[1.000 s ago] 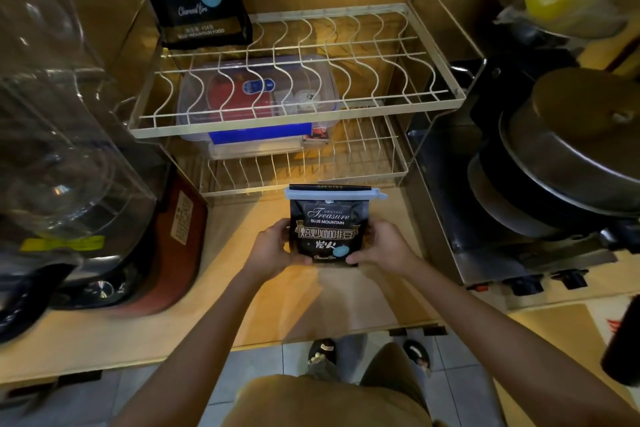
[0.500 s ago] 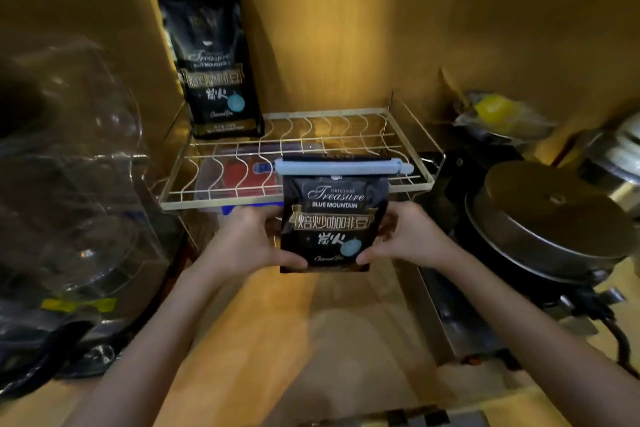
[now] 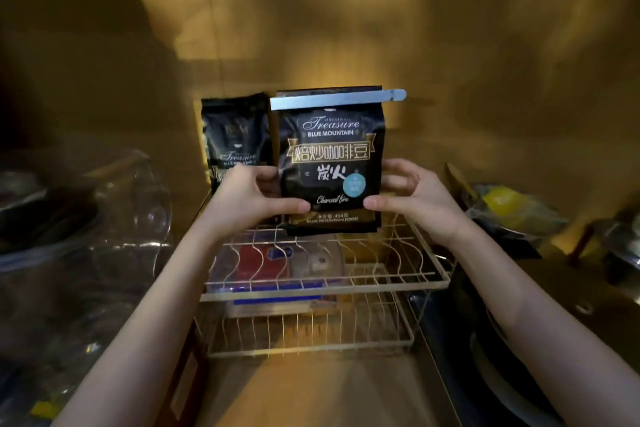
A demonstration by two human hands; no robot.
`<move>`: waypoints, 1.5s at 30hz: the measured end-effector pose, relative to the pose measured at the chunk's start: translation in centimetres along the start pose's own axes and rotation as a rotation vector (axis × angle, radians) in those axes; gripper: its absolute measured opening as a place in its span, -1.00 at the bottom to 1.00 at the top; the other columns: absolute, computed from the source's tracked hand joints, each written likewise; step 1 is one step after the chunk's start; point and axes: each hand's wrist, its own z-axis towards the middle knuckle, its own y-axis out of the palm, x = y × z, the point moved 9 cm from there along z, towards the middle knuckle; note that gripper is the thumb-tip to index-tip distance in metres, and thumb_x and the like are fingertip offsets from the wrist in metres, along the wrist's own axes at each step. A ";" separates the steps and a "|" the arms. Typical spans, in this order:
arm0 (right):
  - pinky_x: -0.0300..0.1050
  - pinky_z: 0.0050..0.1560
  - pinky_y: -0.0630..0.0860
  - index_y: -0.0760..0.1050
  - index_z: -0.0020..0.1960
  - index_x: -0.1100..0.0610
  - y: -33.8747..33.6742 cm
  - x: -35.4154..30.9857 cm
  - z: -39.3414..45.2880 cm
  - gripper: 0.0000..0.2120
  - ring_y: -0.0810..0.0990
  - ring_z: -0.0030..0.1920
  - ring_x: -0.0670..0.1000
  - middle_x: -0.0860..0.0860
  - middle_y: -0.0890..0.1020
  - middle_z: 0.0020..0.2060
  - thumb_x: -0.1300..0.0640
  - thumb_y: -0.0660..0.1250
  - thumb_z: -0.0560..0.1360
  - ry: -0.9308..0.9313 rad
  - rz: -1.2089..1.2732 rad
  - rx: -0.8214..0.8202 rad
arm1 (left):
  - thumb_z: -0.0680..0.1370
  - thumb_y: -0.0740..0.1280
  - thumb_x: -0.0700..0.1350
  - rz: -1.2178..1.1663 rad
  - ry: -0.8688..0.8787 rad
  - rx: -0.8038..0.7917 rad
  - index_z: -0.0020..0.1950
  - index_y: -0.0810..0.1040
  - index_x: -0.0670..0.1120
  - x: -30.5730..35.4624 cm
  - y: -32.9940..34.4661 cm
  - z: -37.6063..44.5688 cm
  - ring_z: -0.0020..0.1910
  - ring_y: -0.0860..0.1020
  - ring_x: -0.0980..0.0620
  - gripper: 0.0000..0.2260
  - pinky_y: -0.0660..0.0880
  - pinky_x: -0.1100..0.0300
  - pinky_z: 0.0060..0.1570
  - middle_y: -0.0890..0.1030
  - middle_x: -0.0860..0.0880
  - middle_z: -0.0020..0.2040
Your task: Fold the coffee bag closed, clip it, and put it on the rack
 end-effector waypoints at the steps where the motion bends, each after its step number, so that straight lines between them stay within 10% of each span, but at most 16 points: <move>1: 0.00 0.09 0.56 0.43 0.17 0.00 0.0 0.0 0.6 -0.45 0.64 0.09 -0.02 0.05 0.65 0.09 0.12 0.50 0.21 -0.006 0.025 0.016 | 0.23 0.52 -0.07 -0.024 0.008 0.043 -0.04 0.61 0.00 -0.1 -0.4 0.6 -0.13 0.63 0.23 -0.68 0.56 0.35 -0.12 0.66 0.11 -0.11; 12: 0.12 0.31 0.42 0.33 0.37 0.09 1.8 6.2 7.6 -0.39 0.48 0.28 0.05 0.08 0.49 0.31 0.23 0.44 0.36 0.089 0.151 0.125 | 0.28 0.51 -0.19 -0.105 -0.059 0.397 0.17 0.53 -0.18 -6.7 0.4 5.0 -0.04 0.61 0.12 -0.53 0.51 0.39 -0.01 0.64 -0.09 0.05; 18: -0.30 -0.08 0.49 0.30 0.38 0.08 2.9 9.5 9.8 -0.44 0.52 0.02 -0.11 -0.09 0.51 0.17 0.26 0.37 0.42 0.162 0.159 0.137 | 0.35 0.47 -0.17 0.033 -0.093 0.422 0.20 0.52 -0.14 -9.4 2.2 6.3 0.00 0.60 0.08 -0.58 0.48 0.36 0.05 0.66 -0.12 0.07; 25: 0.20 0.35 0.35 0.29 0.38 0.09 3.7 13.4 10.1 -0.42 0.39 0.35 0.08 0.06 0.44 0.35 0.18 0.41 0.41 0.292 0.118 0.183 | 0.49 0.31 -0.21 0.326 -0.064 0.337 0.45 0.05 -0.20 -10.1 5.4 6.1 0.28 0.45 -0.13 -0.37 0.35 0.23 0.23 0.44 -0.25 0.32; 28: 0.21 0.37 0.33 0.27 0.39 0.10 3.8 13.5 10.2 -0.40 0.37 0.37 0.10 0.07 0.42 0.37 0.17 0.40 0.41 0.293 0.102 0.209 | 0.46 0.31 -0.32 0.458 0.000 0.317 0.46 0.00 -0.20 -9.9 6.4 6.2 0.45 0.18 -0.19 -0.33 0.20 0.09 0.38 0.14 -0.29 0.47; 34: 0.05 0.32 0.39 0.29 0.38 0.13 3.9 13.3 10.7 -0.46 0.39 0.35 0.07 0.07 0.45 0.34 0.21 0.36 0.44 0.248 0.071 0.199 | 0.35 0.45 -0.29 0.659 0.076 0.229 0.43 0.10 -0.25 -9.8 7.8 6.9 0.45 0.07 -0.13 -0.24 0.10 -0.04 0.36 0.16 -0.22 0.47; 37: -0.34 0.08 0.49 0.24 0.39 0.15 4.3 12.6 10.6 -0.47 0.44 0.23 -0.05 -0.02 0.47 0.23 0.21 0.33 0.47 0.168 0.018 0.227 | 0.47 0.32 -0.20 0.630 0.085 0.173 0.45 -0.09 -0.21 -9.7 8.2 7.3 0.46 -0.14 -0.09 -0.29 -0.11 0.02 0.41 -0.09 -0.12 0.48; 41: 0.06 0.29 0.45 0.19 0.42 0.06 4.9 11.8 10.2 -0.48 0.42 0.30 0.02 0.04 0.44 0.34 0.11 0.27 0.51 0.157 -0.131 0.211 | 0.57 0.16 -0.07 0.625 0.063 0.125 0.38 -0.33 -0.11 -9.7 8.1 7.2 0.45 -0.30 0.01 -0.33 -0.25 0.21 0.42 -0.31 -0.03 0.44; 45: 0.04 0.33 0.39 0.11 0.45 0.05 4.0 10.5 9.8 -0.42 0.37 0.36 0.07 0.06 0.35 0.40 0.15 0.27 0.51 0.227 -0.206 0.167 | 0.55 0.16 0.04 0.620 0.019 0.097 0.47 -0.14 -0.13 -8.5 7.1 6.6 0.50 -0.18 0.01 -0.35 0.01 0.12 0.49 -0.17 -0.05 0.52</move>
